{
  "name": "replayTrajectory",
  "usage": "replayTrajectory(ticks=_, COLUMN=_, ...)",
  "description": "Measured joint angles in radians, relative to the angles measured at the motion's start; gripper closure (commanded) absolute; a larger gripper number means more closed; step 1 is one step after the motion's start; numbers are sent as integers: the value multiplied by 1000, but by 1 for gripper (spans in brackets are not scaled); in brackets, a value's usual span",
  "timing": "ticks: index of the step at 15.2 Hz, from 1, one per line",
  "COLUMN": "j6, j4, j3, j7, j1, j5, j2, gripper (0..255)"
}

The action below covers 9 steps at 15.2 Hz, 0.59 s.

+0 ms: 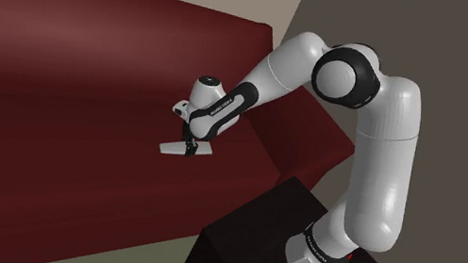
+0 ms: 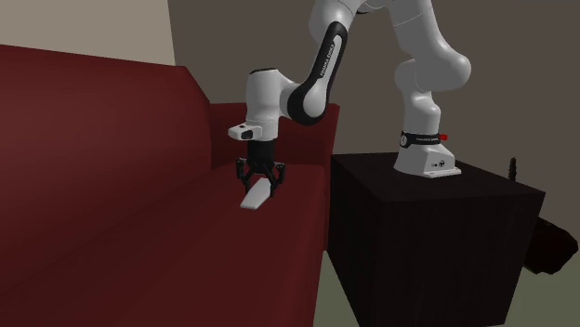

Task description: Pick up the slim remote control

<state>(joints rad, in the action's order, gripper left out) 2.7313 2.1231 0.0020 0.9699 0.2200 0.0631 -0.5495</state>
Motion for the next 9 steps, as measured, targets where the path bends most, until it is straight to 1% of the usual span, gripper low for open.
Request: replayTrajectory(ticks=9, j6=-78, j4=15, j3=4, j7=8, j1=-5, j5=-5, j2=94, gripper=255)
